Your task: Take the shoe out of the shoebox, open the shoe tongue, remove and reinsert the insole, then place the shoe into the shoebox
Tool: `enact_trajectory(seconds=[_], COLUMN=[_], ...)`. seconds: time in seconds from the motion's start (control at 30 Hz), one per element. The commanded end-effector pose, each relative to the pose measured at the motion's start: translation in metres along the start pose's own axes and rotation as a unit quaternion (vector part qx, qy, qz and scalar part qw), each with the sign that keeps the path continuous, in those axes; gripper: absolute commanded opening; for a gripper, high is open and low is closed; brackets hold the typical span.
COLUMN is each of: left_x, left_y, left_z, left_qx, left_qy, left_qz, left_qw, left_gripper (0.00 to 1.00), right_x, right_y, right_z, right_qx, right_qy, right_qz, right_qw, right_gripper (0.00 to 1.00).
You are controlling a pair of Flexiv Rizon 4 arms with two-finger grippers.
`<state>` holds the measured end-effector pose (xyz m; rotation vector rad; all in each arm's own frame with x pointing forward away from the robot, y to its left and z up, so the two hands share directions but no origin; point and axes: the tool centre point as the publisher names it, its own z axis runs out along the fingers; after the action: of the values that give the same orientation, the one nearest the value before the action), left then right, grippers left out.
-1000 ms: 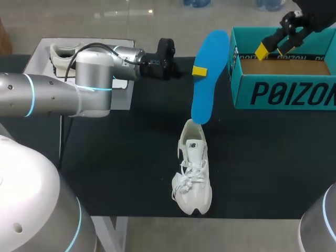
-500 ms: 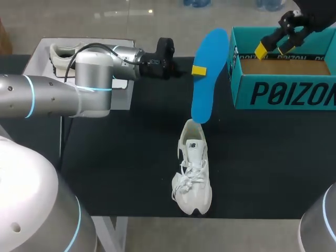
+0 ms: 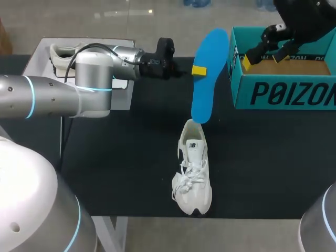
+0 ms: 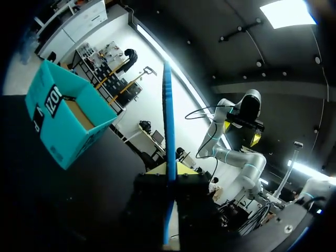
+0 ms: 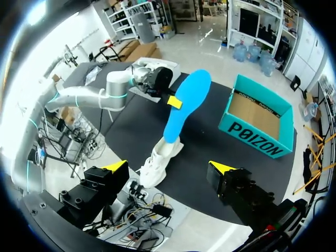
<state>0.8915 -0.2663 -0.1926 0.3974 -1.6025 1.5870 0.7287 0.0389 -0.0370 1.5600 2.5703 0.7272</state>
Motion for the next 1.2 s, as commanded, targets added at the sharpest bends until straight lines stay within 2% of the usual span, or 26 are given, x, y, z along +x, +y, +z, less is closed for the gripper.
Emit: enact_trajectory(seconds=[0.03,0.13,0.2,0.3,0.47,0.57,0.77,1.2], left_x=[-0.001,-0.002,-0.004,-0.002,0.002,-0.002,-0.012,-0.012], left_y=[0.001,0.000,0.000,-0.002,-0.004,-0.008,-0.013,-0.013], left_z=[0.000,0.002,0.003,0.003,-0.001,-0.006,-0.005,-0.005], left_qx=[0.000,-0.007,-0.020,-0.016,0.013,0.024,0.033,0.033], left_qy=[0.000,-0.003,-0.038,-0.057,-0.061,-0.069,-0.088,-0.088], left_qz=[0.000,-0.010,-0.031,-0.044,-0.045,-0.053,-0.061,-0.061], left_qw=[1.000,1.000,0.999,0.997,0.997,0.996,0.994,0.994], left_gripper=[0.00,0.00,0.00,0.00,0.00,0.00,0.00,0.00], right_x=[-0.002,-0.002,-0.002,-0.002,-0.002,-0.002,-0.002,-0.002], right_y=[0.000,0.000,0.000,0.000,0.000,0.000,0.000,0.000], right_z=[0.001,0.001,0.001,0.001,0.001,0.001,0.001,0.001], right_qx=[0.003,0.003,0.003,0.003,0.003,0.003,0.003,0.003], right_qy=[-0.002,-0.002,-0.002,-0.002,-0.002,-0.002,-0.002,-0.002], right_qz=[0.002,0.002,0.002,0.002,0.002,0.002,0.002,0.002], right_qw=[1.000,1.000,1.000,1.000,1.000,1.000,1.000,1.000], right_gripper=[1.00,1.00,1.00,1.00,1.00,1.00,1.00,1.00])
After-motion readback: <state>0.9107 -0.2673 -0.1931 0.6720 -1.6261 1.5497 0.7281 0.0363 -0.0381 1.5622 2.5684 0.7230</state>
